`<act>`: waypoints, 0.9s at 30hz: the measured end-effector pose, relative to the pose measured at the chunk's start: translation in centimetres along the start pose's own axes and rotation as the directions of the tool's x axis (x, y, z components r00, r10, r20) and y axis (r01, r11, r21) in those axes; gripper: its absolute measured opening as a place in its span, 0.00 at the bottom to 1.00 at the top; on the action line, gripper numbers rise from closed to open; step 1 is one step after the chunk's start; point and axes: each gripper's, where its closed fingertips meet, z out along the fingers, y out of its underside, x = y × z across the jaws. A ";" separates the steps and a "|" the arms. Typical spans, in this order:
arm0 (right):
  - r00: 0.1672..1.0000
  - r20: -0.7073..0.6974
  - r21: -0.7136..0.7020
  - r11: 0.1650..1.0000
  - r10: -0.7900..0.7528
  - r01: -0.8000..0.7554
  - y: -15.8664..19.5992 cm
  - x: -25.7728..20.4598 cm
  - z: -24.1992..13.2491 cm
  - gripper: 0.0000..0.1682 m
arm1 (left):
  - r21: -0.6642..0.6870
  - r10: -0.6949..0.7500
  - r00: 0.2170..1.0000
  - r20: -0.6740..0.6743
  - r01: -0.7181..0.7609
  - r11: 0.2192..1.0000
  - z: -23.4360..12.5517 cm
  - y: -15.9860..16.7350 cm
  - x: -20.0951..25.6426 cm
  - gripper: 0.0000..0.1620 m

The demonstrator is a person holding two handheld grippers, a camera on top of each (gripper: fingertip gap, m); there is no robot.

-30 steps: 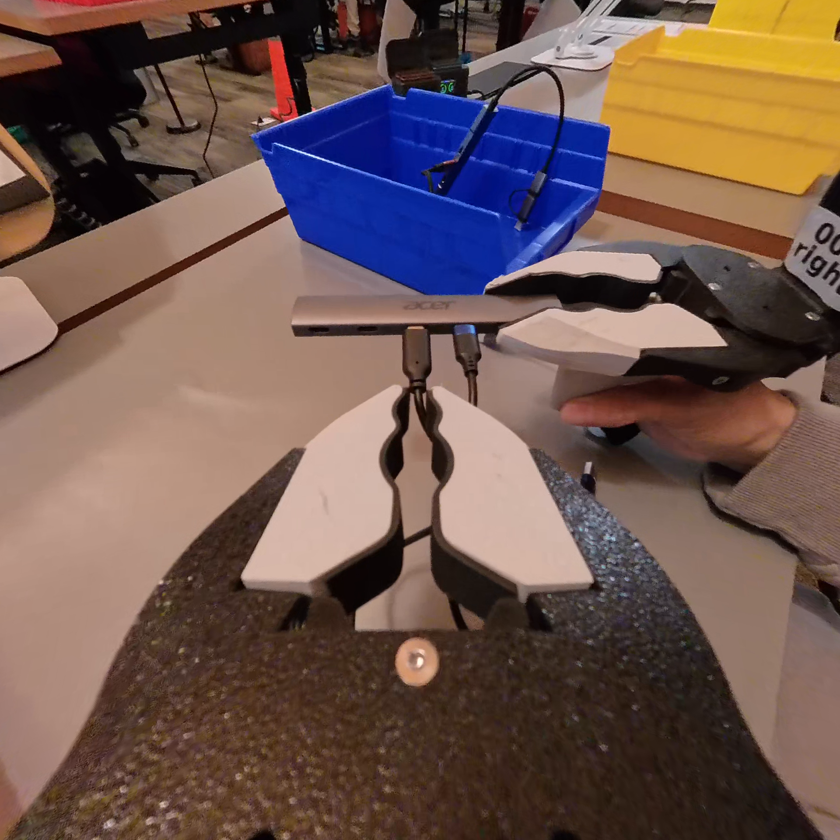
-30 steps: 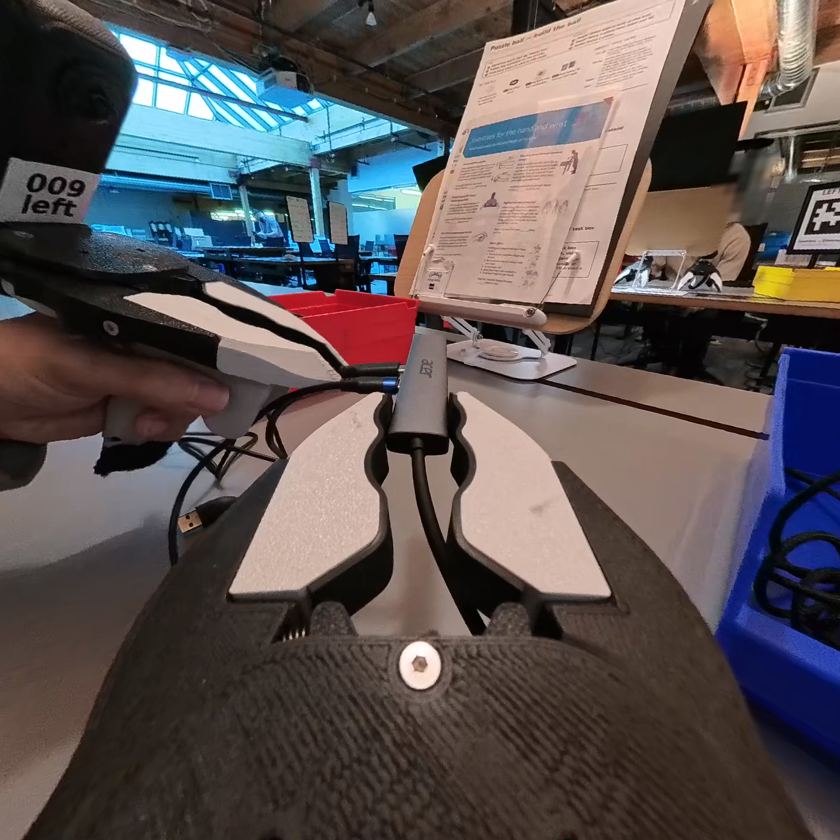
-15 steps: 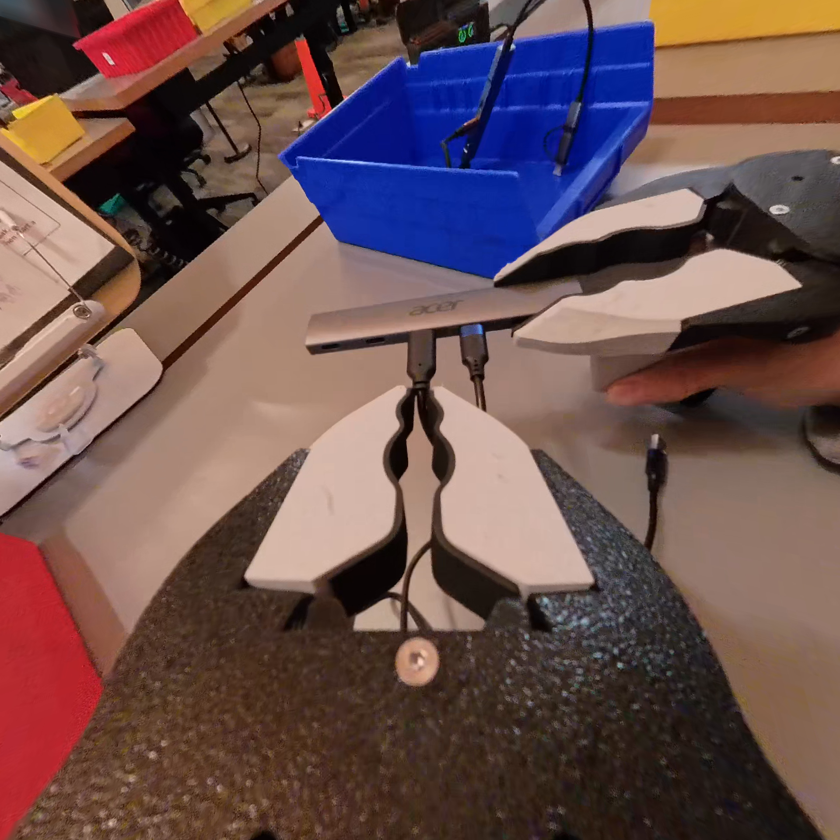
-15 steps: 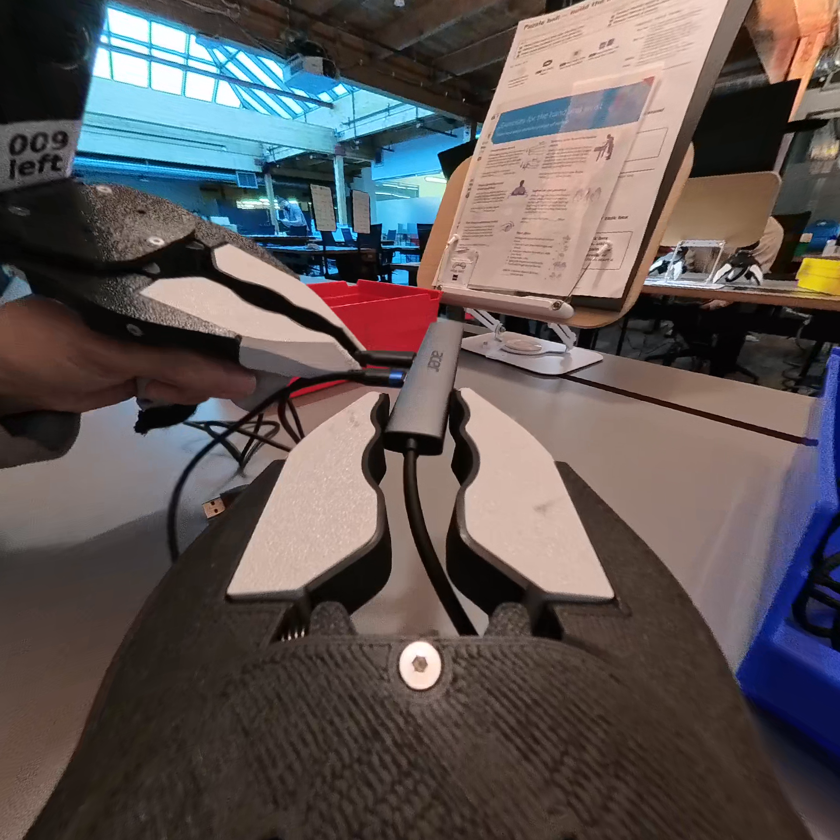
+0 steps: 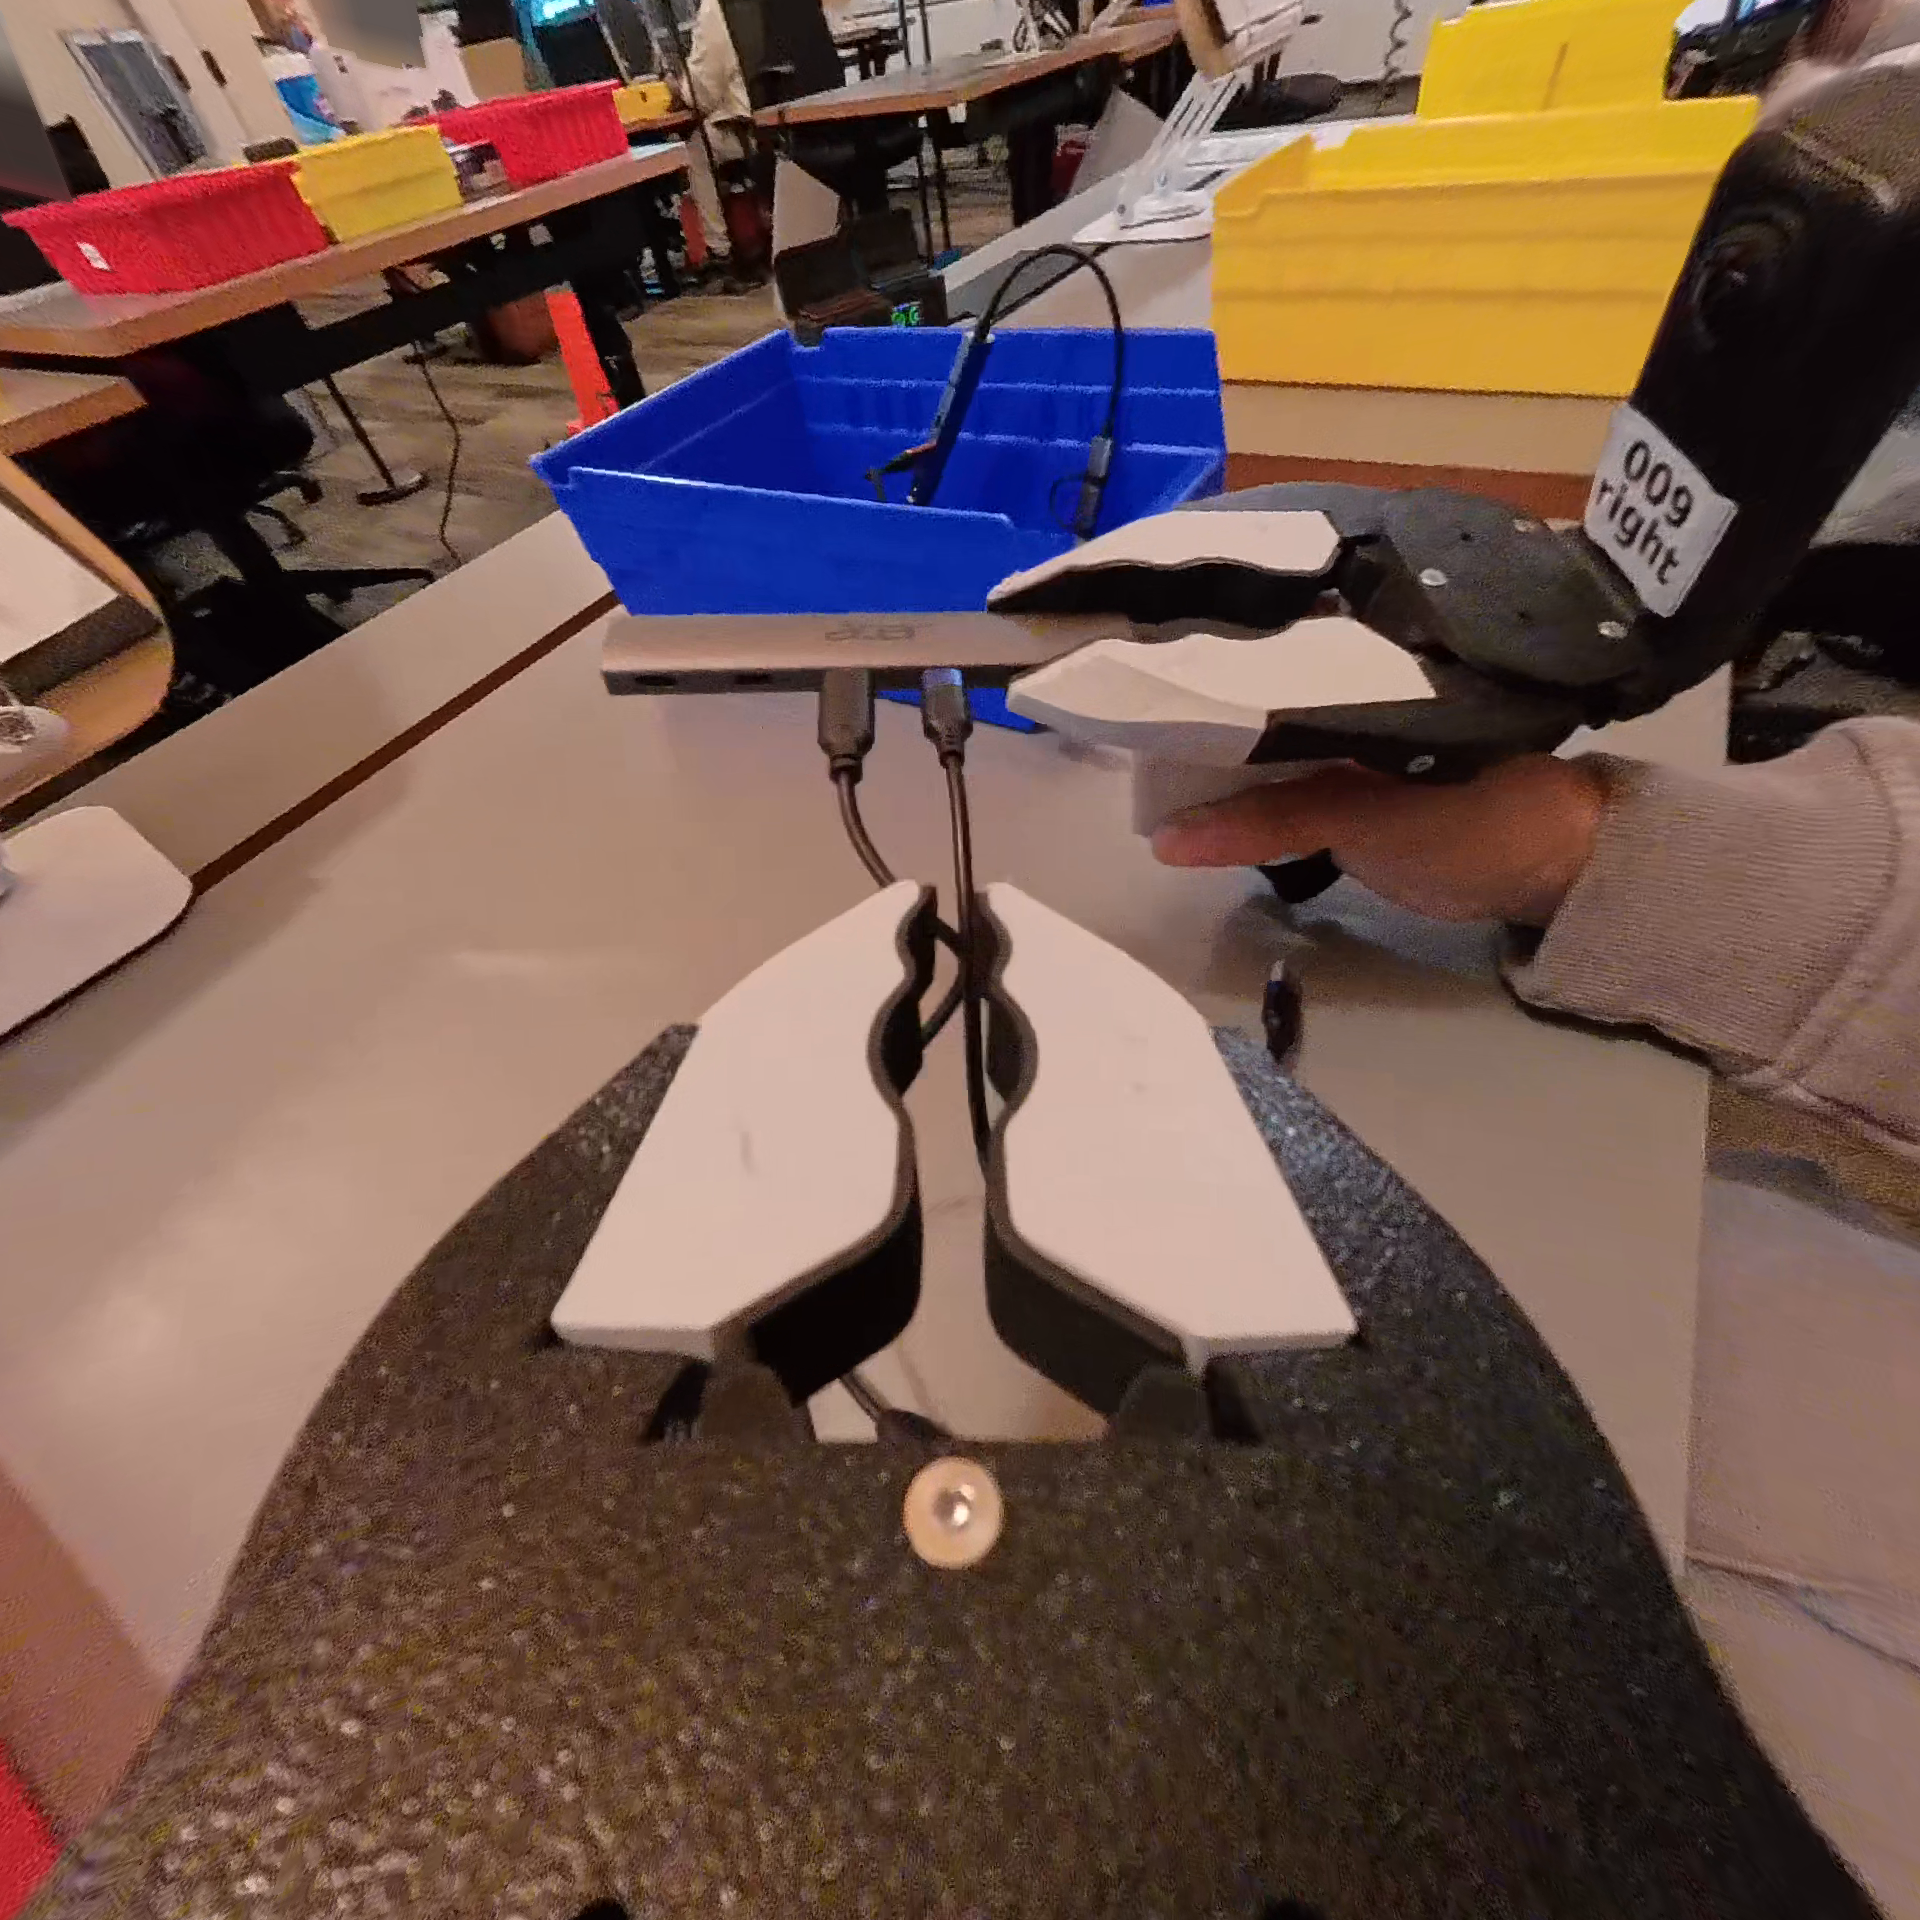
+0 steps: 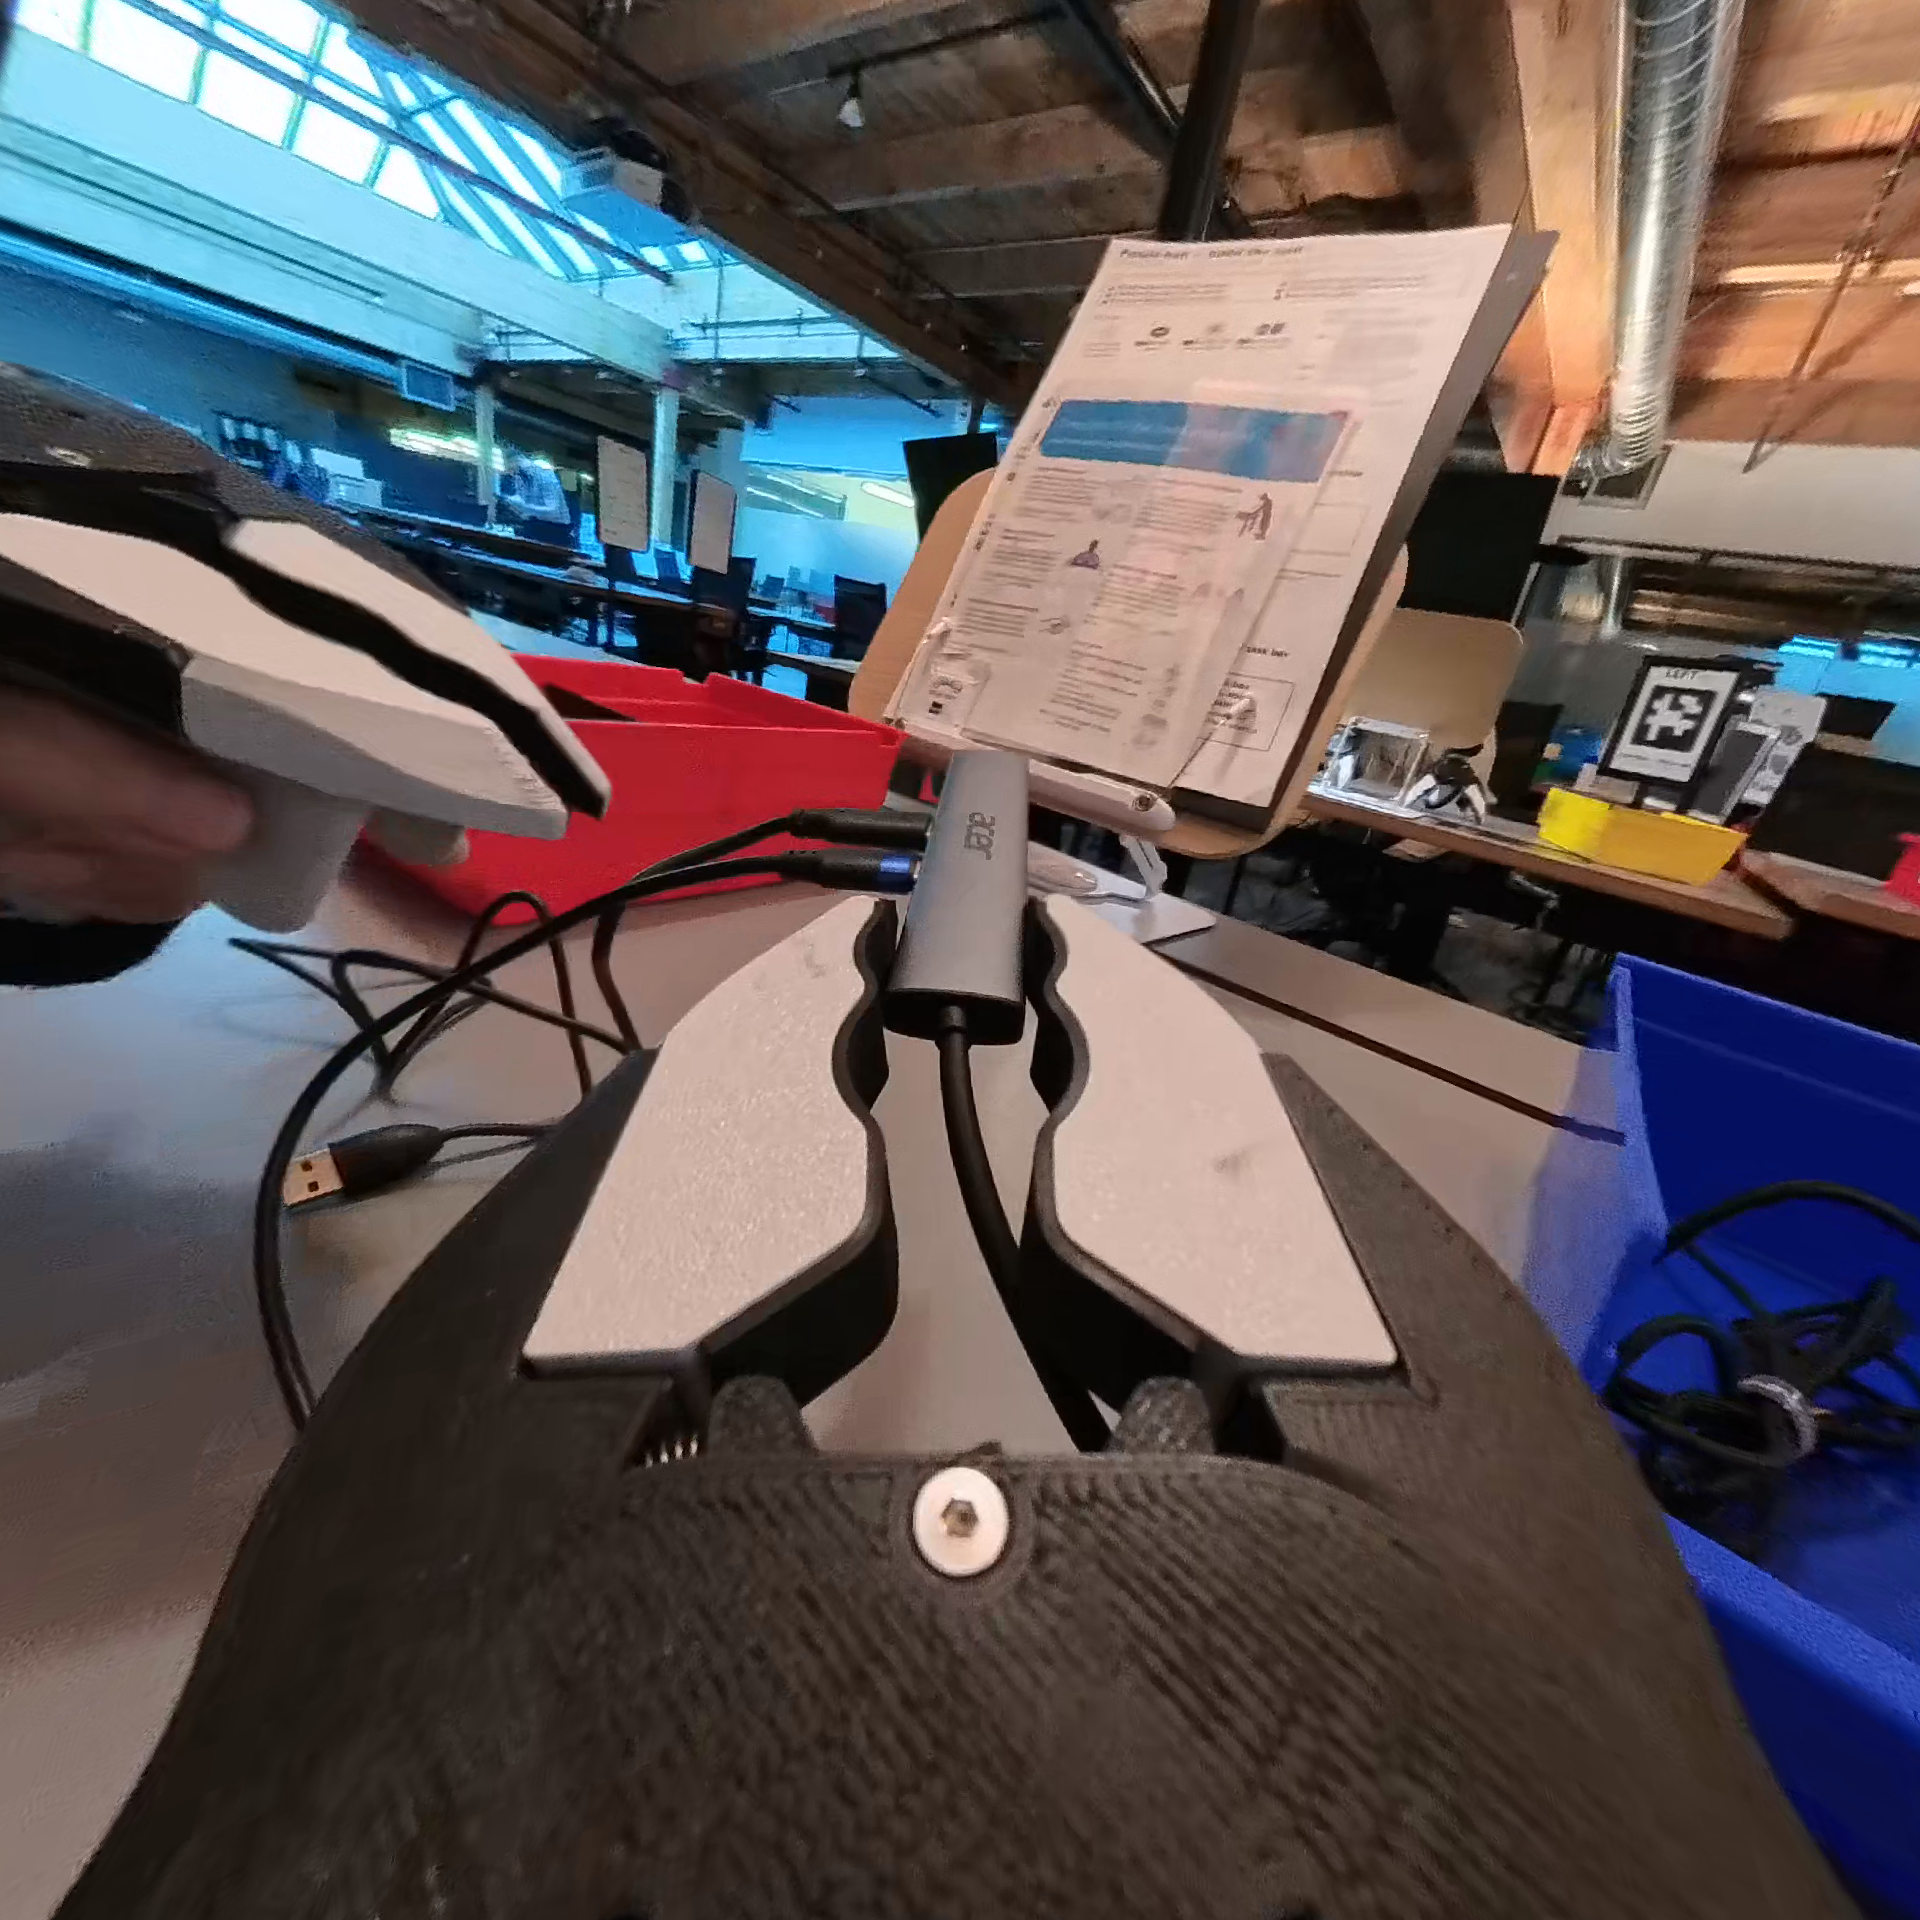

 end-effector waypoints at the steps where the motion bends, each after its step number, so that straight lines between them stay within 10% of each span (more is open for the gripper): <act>1: 1.000 0.007 -0.002 1.000 0.005 -0.005 0.0 -0.2 0.1 0.14 | -0.015 0.025 1.000 0.014 -0.025 1.000 0.1 0.1 0.2 0.05; 25: 1.000 0.018 -0.046 0.999 -0.002 0.002 0.6 -2.7 1.9 0.15 | -0.052 0.129 0.984 0.124 -0.124 0.991 2.6 1.3 -1.7 0.04; 27: 0.999 0.003 -0.024 0.998 0.053 -0.053 0.3 -2.4 1.9 0.14 | 0.005 0.068 0.996 0.053 -0.068 0.998 1.3 0.2 -1.7 0.16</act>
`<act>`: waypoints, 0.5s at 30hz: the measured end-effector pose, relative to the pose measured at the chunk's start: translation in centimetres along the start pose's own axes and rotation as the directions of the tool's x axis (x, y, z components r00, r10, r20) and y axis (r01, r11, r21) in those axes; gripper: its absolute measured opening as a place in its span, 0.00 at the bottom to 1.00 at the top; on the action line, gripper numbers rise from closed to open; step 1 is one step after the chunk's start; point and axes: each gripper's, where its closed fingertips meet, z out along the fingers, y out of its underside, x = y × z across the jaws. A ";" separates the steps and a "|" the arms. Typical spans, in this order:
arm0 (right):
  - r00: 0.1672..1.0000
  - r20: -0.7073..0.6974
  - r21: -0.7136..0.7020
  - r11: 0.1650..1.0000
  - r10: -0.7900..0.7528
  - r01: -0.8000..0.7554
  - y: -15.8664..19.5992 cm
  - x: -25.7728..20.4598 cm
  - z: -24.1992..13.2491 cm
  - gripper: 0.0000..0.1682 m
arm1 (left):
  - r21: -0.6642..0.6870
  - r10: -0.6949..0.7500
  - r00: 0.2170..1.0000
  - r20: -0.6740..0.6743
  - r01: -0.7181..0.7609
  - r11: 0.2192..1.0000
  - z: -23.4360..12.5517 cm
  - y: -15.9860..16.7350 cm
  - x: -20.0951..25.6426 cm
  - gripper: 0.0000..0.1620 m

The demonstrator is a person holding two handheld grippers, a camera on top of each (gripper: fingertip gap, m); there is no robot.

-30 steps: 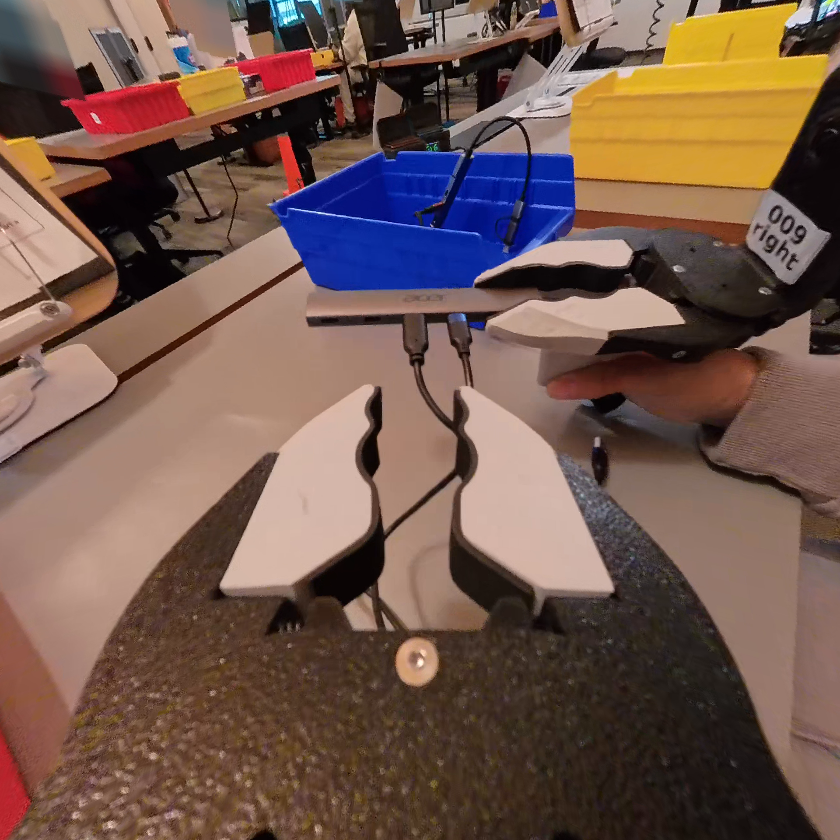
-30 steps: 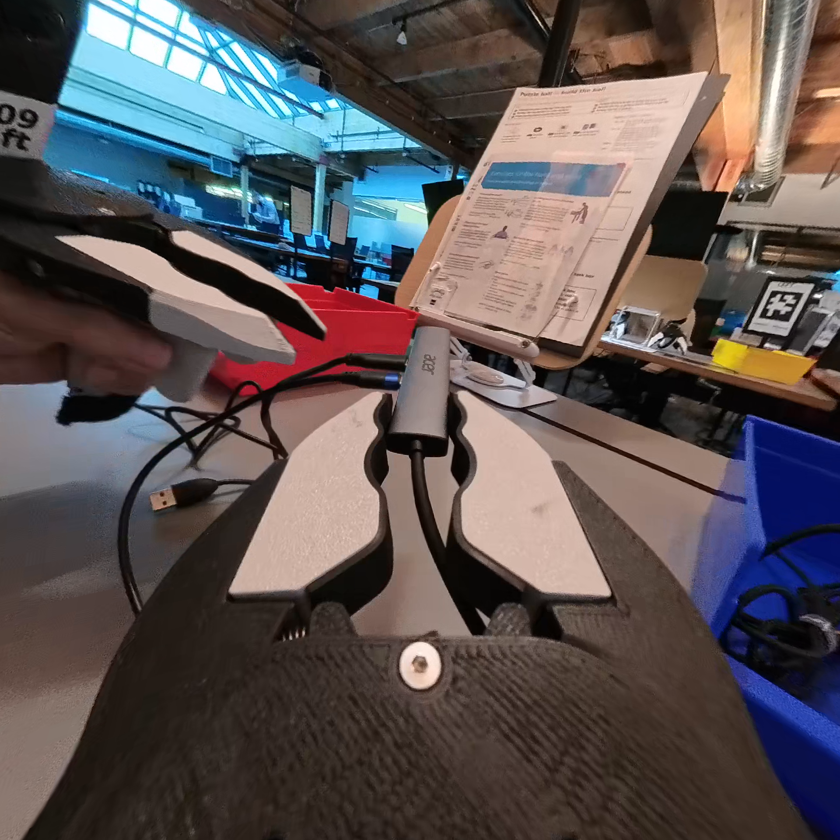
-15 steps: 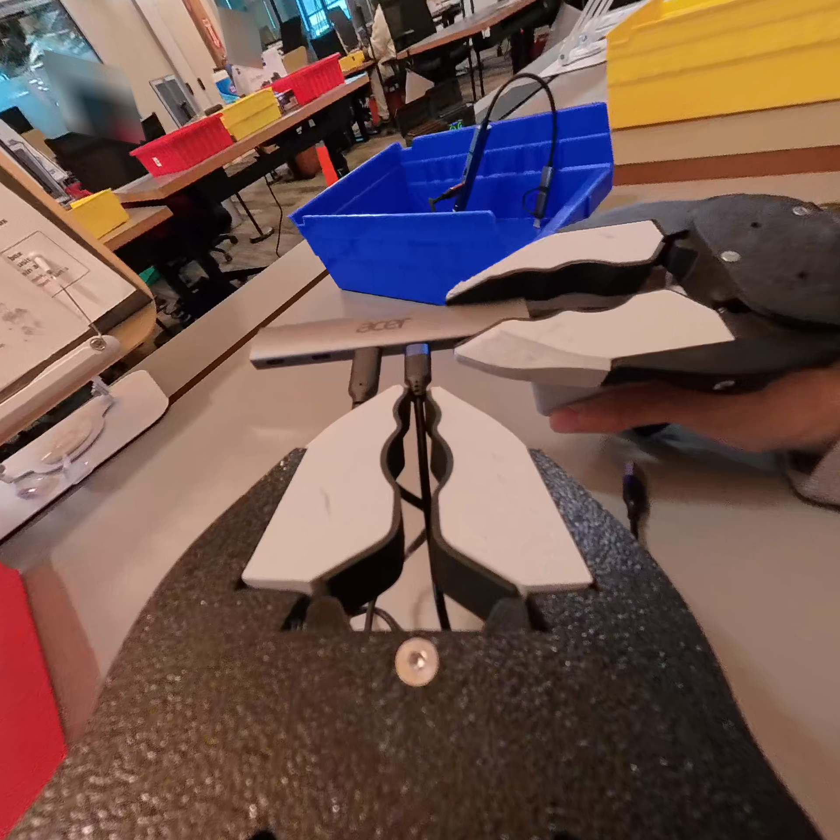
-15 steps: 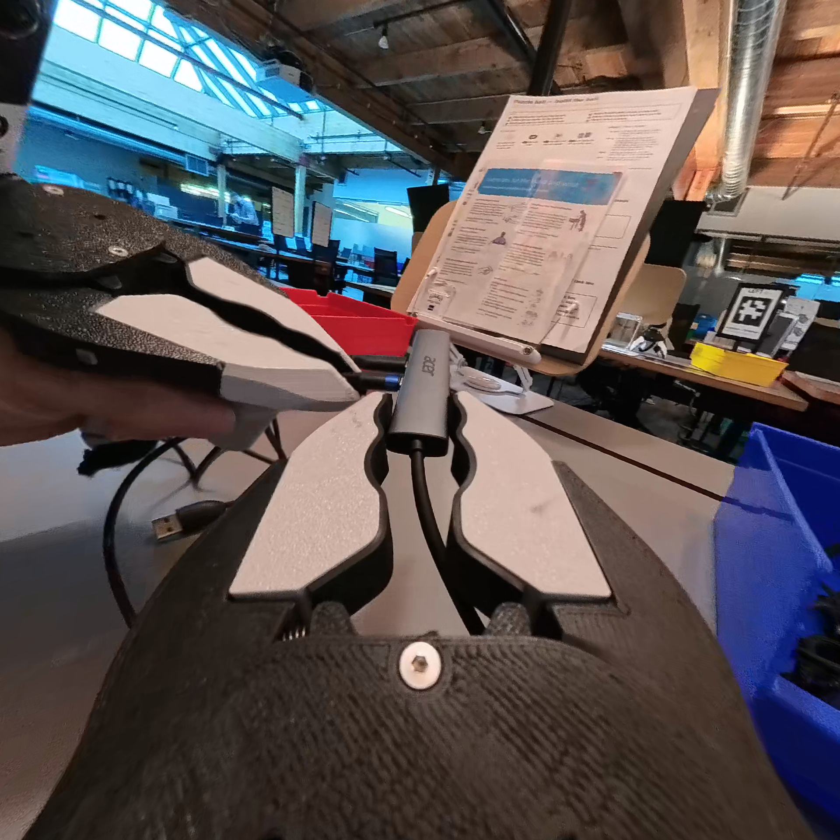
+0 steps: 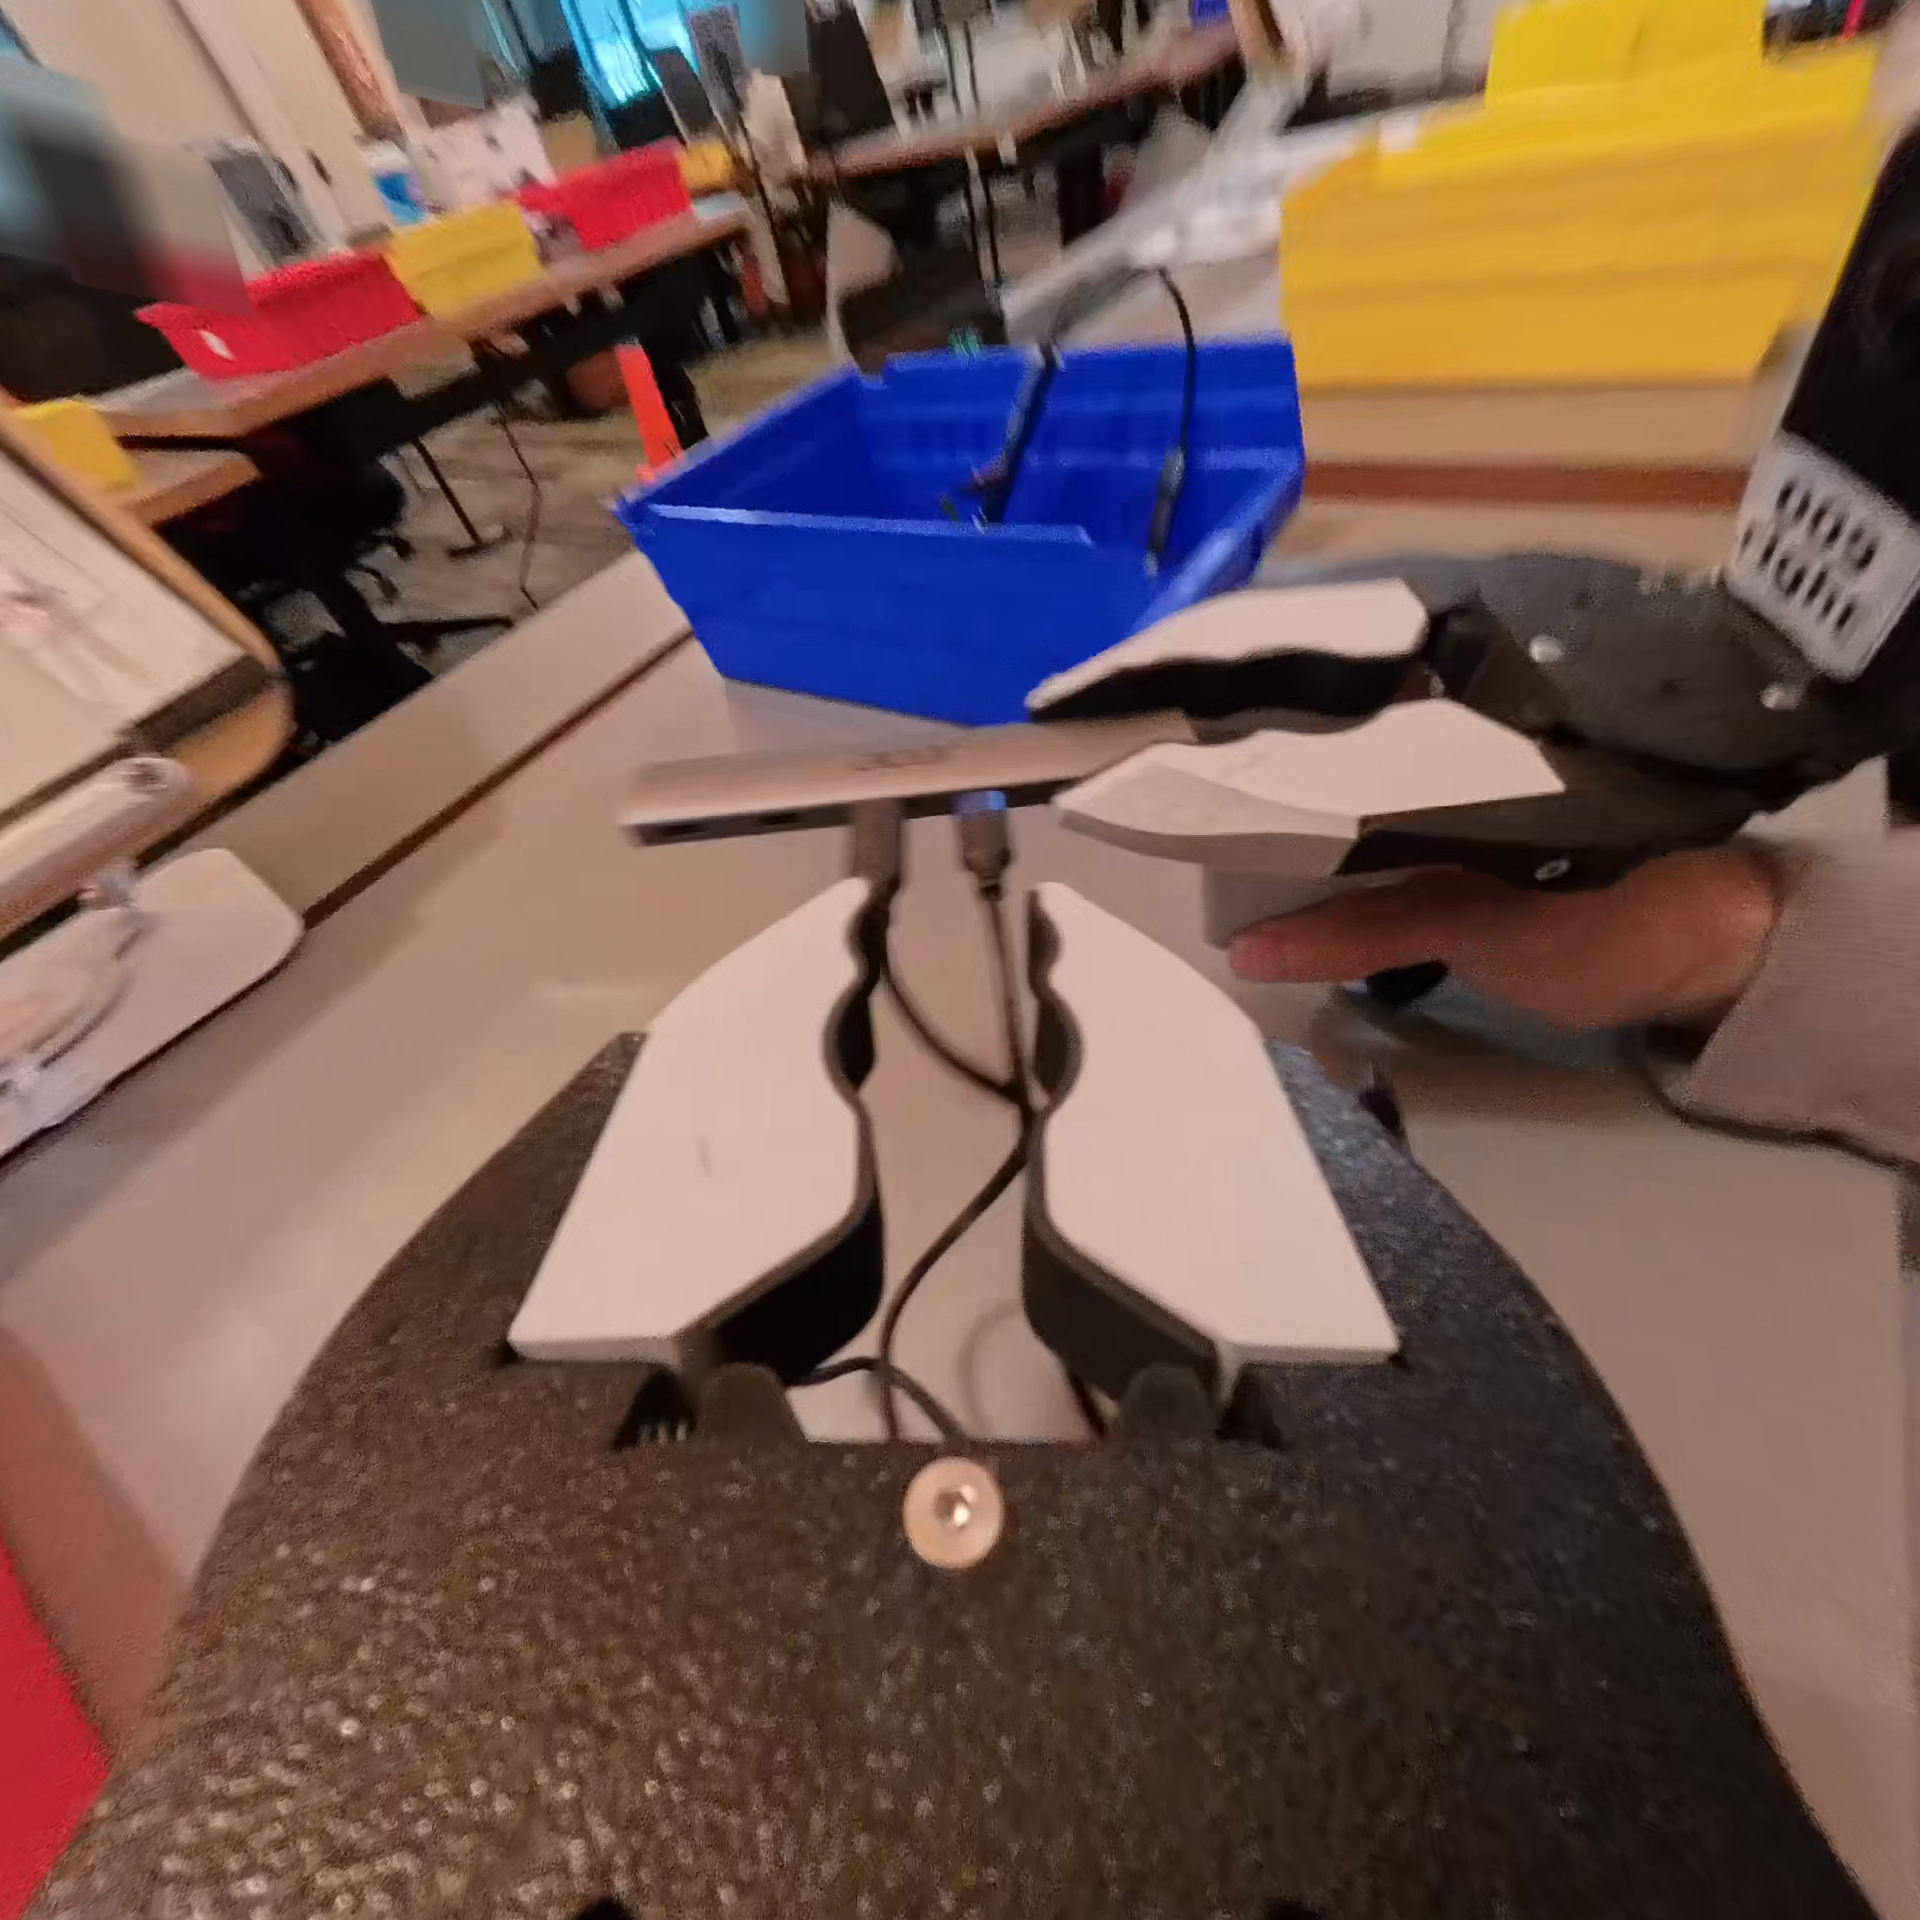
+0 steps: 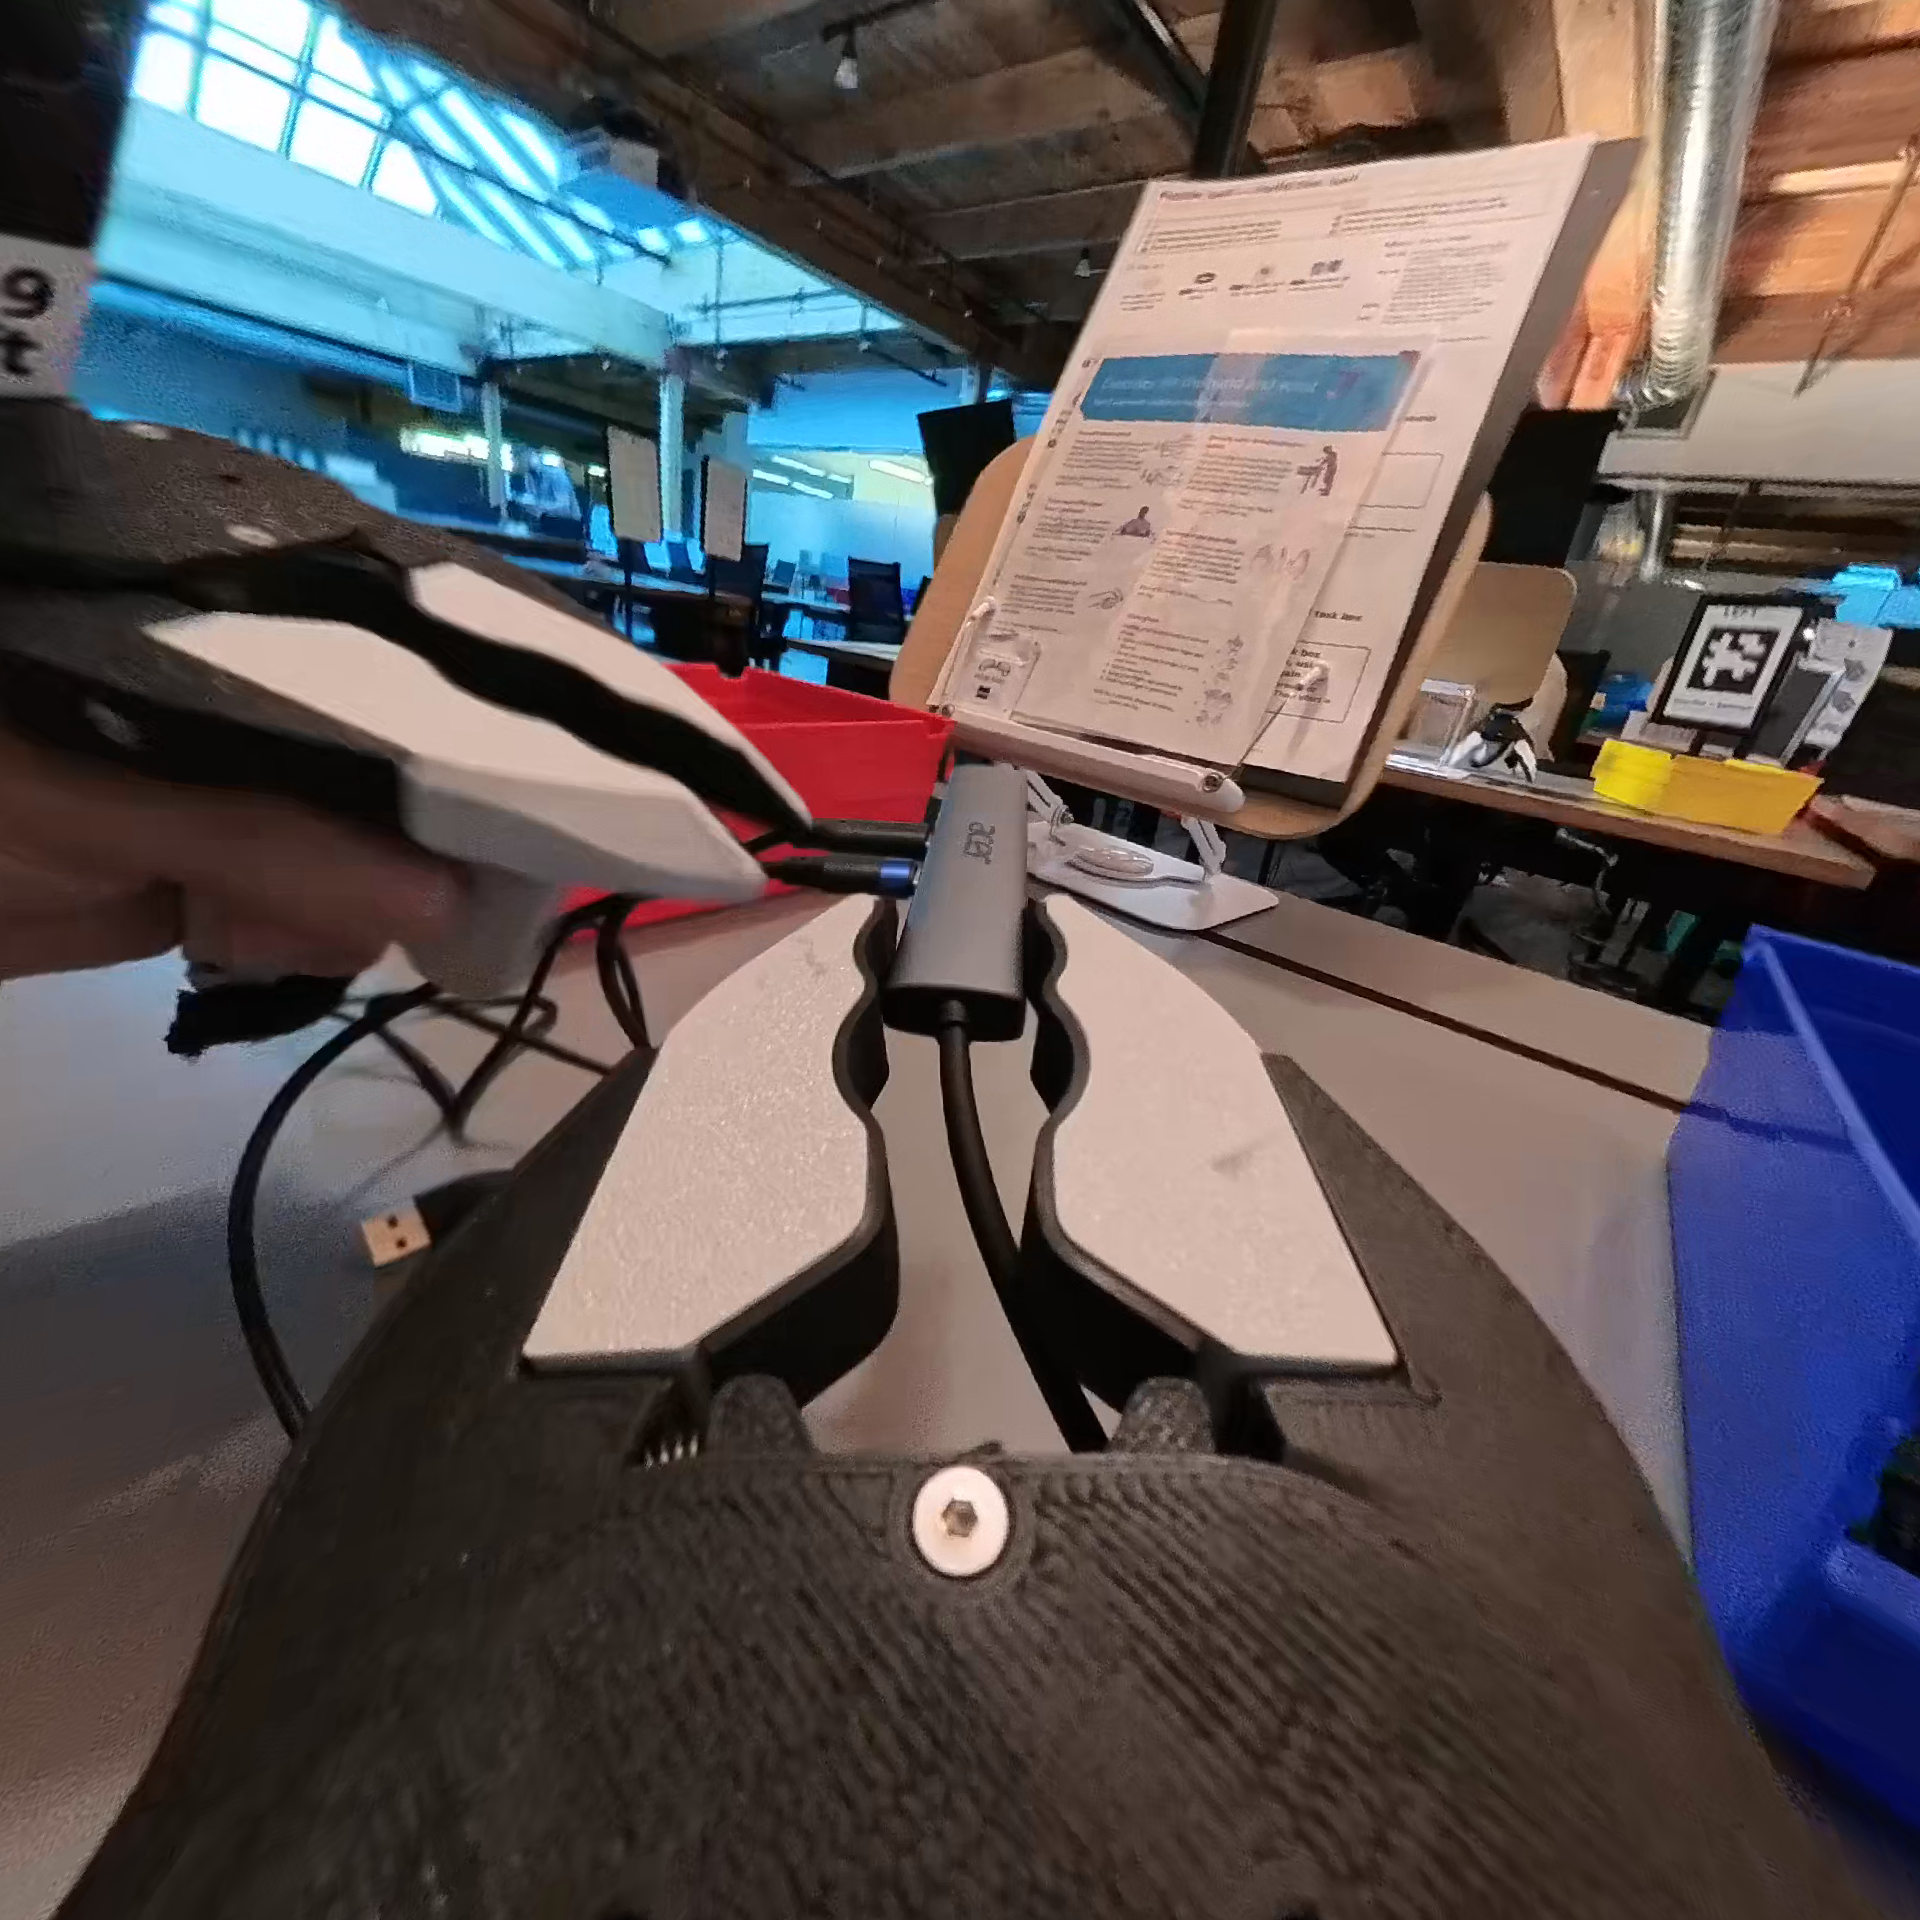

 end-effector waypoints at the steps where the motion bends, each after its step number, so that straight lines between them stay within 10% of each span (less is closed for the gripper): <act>1: 1.000 -0.008 0.011 1.000 0.023 -0.023 -0.3 0.3 -0.1 0.14 | 0.043 -0.033 0.999 0.014 0.032 0.999 -1.3 -0.8 -1.0 0.20; 7: 0.999 -0.053 0.098 0.995 -0.005 0.011 -6.4 2.2 -1.1 0.14 | 0.193 -0.182 0.944 0.276 0.131 0.972 -10.5 1.5 -10.0 0.23; 15: 0.991 -0.124 0.227 0.971 -0.045 0.072 -18.5 8.3 -0.8 0.14 | 0.190 -0.234 0.929 0.287 0.185 0.964 -11.8 7.9 -9.7 0.26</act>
